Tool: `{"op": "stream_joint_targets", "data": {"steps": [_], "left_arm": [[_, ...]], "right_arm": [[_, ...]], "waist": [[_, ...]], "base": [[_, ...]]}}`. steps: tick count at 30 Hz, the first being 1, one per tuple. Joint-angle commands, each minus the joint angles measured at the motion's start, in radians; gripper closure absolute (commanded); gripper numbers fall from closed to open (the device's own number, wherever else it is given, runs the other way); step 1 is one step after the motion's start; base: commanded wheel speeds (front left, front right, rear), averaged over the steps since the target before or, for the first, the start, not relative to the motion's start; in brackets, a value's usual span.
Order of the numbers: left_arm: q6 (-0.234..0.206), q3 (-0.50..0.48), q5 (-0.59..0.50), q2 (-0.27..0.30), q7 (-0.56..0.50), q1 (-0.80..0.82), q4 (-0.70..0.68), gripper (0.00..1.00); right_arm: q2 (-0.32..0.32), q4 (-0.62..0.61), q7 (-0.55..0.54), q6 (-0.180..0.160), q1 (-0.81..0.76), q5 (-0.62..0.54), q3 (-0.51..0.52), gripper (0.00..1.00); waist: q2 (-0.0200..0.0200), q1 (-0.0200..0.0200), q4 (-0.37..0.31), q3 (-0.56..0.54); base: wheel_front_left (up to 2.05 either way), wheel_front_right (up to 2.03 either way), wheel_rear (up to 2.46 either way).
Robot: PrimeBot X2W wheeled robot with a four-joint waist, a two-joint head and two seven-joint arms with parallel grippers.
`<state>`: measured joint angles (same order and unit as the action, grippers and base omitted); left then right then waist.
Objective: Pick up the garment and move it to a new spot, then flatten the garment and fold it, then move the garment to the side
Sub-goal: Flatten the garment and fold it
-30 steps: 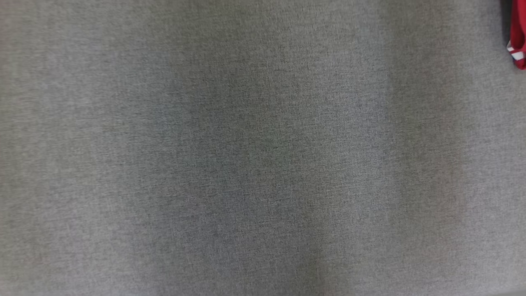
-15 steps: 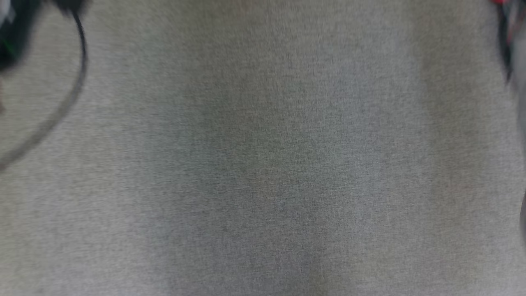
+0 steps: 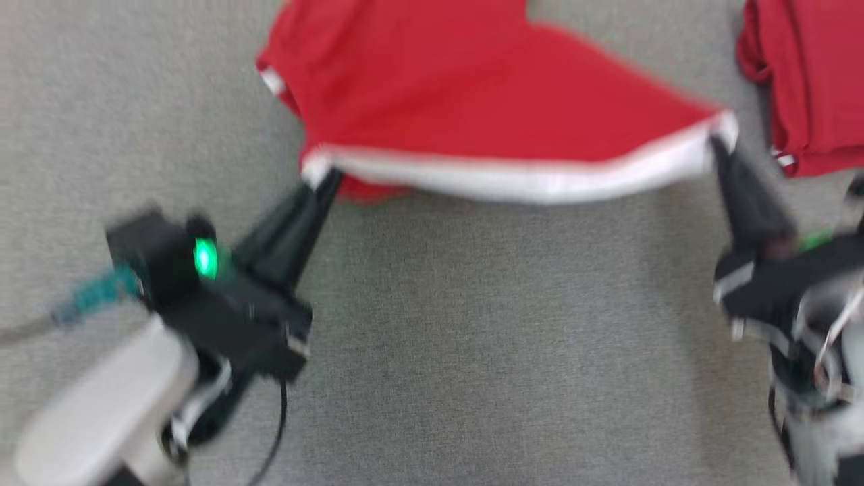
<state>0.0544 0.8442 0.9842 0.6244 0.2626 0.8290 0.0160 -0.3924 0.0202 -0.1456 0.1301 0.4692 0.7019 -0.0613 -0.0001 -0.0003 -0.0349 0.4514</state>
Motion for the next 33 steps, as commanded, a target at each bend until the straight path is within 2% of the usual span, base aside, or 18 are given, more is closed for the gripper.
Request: {"op": "stream_joint_targets", "data": {"steps": [1, 4, 11, 22, 26, 30, 33], "left_arm": [[-0.001, -0.031, -0.03, -0.015, 0.003, -0.099, -0.001, 1.0], [0.015, -0.049, -0.086, -0.055, 0.003, -0.27, 0.028, 1.0], [0.034, -0.086, -0.185, -0.099, 0.003, -0.454, 0.076, 1.0], [0.054, -0.21, -0.301, -0.096, 0.003, -0.678, 0.085, 1.0], [0.058, -0.231, -0.33, -0.126, 0.003, -0.729, 0.072, 1.0], [0.065, -0.227, -0.369, -0.17, 0.003, -0.737, 0.053, 1.0], [0.069, -0.234, -0.398, -0.2, 0.003, -0.721, 0.036, 1.0]], "right_arm": [[0.026, -0.04, -0.02, 0.001, -0.09, -0.012, 0.027, 1.0], [0.066, -0.075, -0.045, 0.001, -0.243, -0.034, 0.08, 1.0], [0.096, -0.097, -0.082, 0.001, -0.429, -0.046, 0.119, 1.0], [0.202, -0.223, -0.169, 0.001, -0.705, -0.024, 0.135, 1.0], [0.232, -0.268, -0.175, 0.001, -0.743, -0.017, 0.172, 1.0], [0.217, -0.29, -0.188, 0.001, -0.69, -0.013, 0.224, 1.0], [0.177, -0.289, -0.216, 0.001, -0.608, -0.017, 0.243, 1.0]], "waist": [[0.0001, 0.0003, 0.001, -0.063], [0.0001, 0.0003, -0.002, -0.108], [0.0001, 0.0003, 0.005, -0.172], [0.0001, 0.0003, 0.025, -0.244], [0.0001, 0.0003, 0.027, -0.262], [0.0001, 0.0003, 0.034, -0.276], [0.0001, 0.0003, 0.046, -0.273]], "base": [[0.0, 0.0, 0.0], [0.0, 0.0, 0.0], [0.0, 0.0, 0.0], [0.0, 0.0, 0.0], [0.0, 0.0, 0.0], [0.0, 0.0, 0.0], [0.0, 0.0, 0.0]]}}
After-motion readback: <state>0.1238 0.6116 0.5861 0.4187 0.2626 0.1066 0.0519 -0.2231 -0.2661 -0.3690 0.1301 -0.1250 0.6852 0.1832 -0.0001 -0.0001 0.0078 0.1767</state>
